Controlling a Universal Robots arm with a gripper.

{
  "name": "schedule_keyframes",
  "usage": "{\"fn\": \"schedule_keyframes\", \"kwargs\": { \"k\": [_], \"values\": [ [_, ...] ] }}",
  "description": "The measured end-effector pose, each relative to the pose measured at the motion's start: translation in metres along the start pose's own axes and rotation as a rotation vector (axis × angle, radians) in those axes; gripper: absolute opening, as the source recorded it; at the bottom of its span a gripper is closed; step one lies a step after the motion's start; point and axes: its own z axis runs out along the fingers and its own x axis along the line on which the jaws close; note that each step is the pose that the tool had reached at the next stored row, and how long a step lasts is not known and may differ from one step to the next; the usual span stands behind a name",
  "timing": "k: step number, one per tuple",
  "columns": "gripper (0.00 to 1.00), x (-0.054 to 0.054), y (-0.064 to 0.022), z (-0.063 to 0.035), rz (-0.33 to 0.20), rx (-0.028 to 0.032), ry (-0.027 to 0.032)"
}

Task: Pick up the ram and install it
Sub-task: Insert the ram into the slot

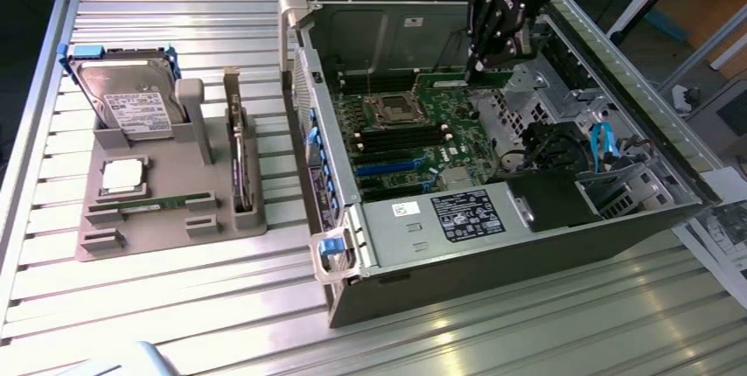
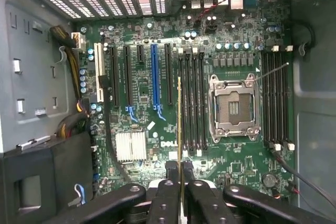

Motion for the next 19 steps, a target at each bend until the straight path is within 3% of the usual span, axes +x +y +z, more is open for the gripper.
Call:
{"fn": "schedule_keyframes", "kwargs": {
  "k": [7,11,19],
  "values": [
    [0.13,-0.001,0.0036,0.0169,0.002,0.0000,0.0001],
    [0.13,-0.002,0.0175,0.0315,0.003,0.0000,0.0004],
    [0.13,-0.002,0.0329,0.0529,0.005,0.0000,0.0004]
  ]
}}
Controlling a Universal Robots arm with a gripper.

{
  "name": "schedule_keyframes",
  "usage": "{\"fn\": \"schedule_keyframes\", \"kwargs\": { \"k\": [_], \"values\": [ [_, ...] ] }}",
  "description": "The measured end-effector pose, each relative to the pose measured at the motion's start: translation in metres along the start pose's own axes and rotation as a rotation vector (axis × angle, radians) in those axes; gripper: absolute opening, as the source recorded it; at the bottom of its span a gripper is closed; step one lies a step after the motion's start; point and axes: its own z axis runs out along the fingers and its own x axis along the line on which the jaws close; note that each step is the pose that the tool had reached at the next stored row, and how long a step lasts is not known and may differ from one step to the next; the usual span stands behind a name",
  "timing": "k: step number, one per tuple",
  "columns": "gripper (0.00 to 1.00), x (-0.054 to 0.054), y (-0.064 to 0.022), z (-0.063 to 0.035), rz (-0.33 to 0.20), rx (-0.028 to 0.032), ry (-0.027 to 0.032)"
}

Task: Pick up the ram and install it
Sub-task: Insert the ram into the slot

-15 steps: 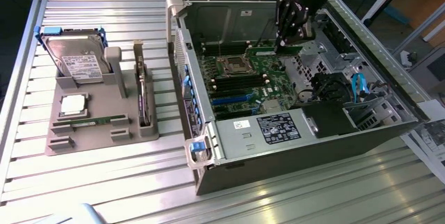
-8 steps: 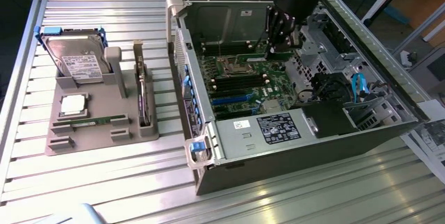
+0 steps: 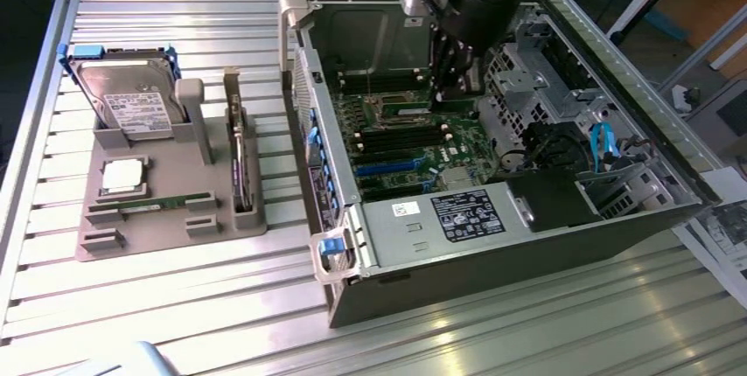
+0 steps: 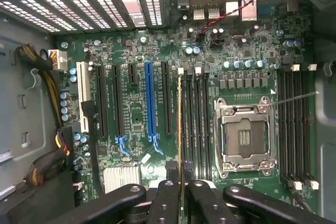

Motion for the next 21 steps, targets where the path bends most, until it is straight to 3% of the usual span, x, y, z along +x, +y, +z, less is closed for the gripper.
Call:
{"fn": "schedule_keyframes", "kwargs": {
  "k": [7,11,14,21],
  "values": [
    [0.13,0.000,0.0000,0.0156,-0.001,-0.0002,0.0001],
    [0.13,0.000,0.0000,0.0236,-0.045,-0.0023,0.0004],
    [0.13,0.000,-0.0001,0.0291,-0.049,-0.0025,0.0004],
    [0.13,0.000,0.0037,0.0528,-0.047,-0.0026,0.0004]
  ]
}}
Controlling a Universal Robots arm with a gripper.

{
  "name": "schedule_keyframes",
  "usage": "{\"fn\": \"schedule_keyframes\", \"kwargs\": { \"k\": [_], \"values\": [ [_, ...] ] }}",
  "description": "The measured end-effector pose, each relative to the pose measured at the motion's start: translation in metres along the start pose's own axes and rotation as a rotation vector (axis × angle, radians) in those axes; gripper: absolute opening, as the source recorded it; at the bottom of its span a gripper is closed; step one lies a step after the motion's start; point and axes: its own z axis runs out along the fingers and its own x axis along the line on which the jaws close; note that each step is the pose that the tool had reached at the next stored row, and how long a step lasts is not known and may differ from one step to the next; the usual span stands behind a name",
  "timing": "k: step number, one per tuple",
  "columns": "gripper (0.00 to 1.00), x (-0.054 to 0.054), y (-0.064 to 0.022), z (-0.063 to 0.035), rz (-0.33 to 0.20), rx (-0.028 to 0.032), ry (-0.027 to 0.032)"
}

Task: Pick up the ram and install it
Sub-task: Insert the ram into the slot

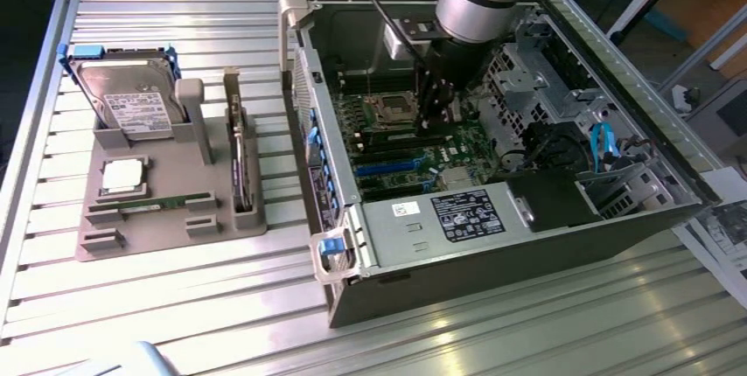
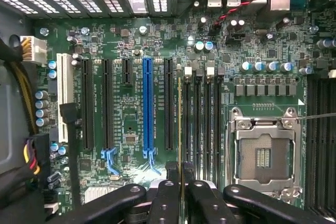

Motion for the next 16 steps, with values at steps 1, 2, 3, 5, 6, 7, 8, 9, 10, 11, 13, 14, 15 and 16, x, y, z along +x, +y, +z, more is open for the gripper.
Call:
{"fn": "schedule_keyframes", "kwargs": {
  "k": [1,2,3,5,6,7,8,9,10,11,13,14,15,16],
  "values": [
    [0.13,-0.001,0.0001,0.0020,0.001,0.0000,0.0000],
    [0.13,-0.002,0.0001,0.0038,0.001,-0.0001,0.0002],
    [0.13,-0.003,0.0000,0.0049,0.002,0.0000,0.0001],
    [0.13,-0.006,0.0002,0.0075,0.002,0.0001,-0.0003],
    [0.13,-0.006,0.0004,0.0077,0.003,-0.0001,0.0001],
    [0.13,-0.006,0.0006,0.0079,0.003,-0.0001,0.0003],
    [0.13,-0.006,0.0009,0.0085,0.003,0.0000,0.0000],
    [0.13,-0.006,0.0012,0.0090,0.003,0.0000,0.0000],
    [0.13,-0.006,0.0012,0.0101,0.003,0.0001,-0.0001],
    [0.13,-0.007,0.0014,0.0118,0.003,0.0000,0.0000],
    [0.13,-0.009,0.0014,0.0136,0.003,0.0000,-0.0001],
    [0.13,-0.009,0.0014,0.0140,0.003,0.0000,0.0000],
    [0.13,-0.009,0.0017,0.0141,0.003,0.0000,0.0001],
    [0.13,-0.009,0.0023,0.0143,0.003,-0.0001,0.0002]
  ]
}}
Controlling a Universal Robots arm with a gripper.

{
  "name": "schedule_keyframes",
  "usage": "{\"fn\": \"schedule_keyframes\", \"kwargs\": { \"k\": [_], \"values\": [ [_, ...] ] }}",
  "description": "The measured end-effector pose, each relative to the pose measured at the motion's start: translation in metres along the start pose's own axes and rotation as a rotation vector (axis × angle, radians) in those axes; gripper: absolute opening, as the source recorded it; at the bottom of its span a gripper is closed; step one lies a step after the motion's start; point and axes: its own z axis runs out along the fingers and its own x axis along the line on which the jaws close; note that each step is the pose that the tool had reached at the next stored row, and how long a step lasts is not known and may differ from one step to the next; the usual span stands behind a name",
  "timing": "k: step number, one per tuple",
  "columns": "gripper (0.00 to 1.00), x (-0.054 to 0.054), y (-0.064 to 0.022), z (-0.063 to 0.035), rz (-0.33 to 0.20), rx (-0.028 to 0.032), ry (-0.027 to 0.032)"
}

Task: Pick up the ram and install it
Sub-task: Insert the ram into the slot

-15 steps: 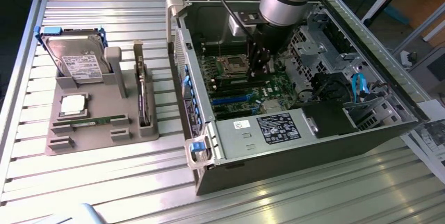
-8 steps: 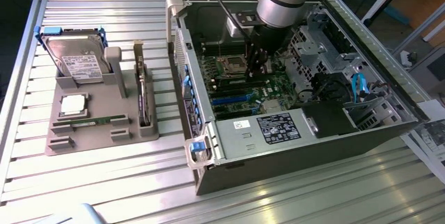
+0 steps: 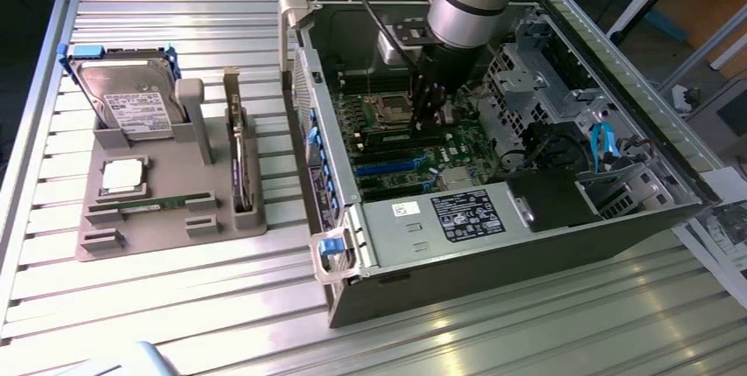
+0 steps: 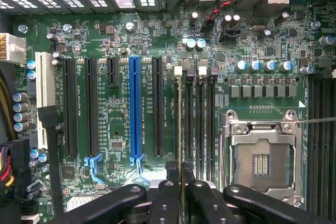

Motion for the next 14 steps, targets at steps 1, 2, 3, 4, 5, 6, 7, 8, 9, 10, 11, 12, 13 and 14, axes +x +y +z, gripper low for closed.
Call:
{"fn": "schedule_keyframes", "kwargs": {
  "k": [1,2,3,4,5,6,7,8,9,10,11,12,13,14],
  "values": [
    [0.13,0.0000,0.0010,0.0003,0.000,0.0000,-0.0002],
    [0.13,0.0000,0.0022,0.0006,0.000,0.0002,-0.0002],
    [0.13,0.0000,0.0023,0.0007,0.000,0.0001,-0.0001],
    [0.13,0.0000,0.0023,0.0009,0.000,0.0001,-0.0002],
    [0.13,0.0000,0.0024,0.0011,0.000,0.0001,-0.0002],
    [0.13,0.0000,0.0024,0.0012,0.000,0.0001,-0.0002],
    [0.13,0.0000,0.0024,0.0012,0.000,0.0001,-0.0002],
    [0.13,0.0000,0.0022,0.0013,0.000,0.0000,-0.0002],
    [0.13,0.0000,0.0020,0.0013,0.000,0.0000,-0.0003],
    [0.13,0.0000,0.0018,0.0013,0.000,0.0001,-0.0003],
    [0.13,0.0000,0.0014,0.0013,0.000,0.0001,-0.0003],
    [0.13,0.0000,0.0008,0.0013,0.000,0.0000,-0.0003],
    [0.13,-0.0001,0.0003,0.0012,0.000,0.0001,-0.0002],
    [0.13,-0.0001,-0.0009,0.0012,0.000,0.0000,-0.0002]
  ]
}}
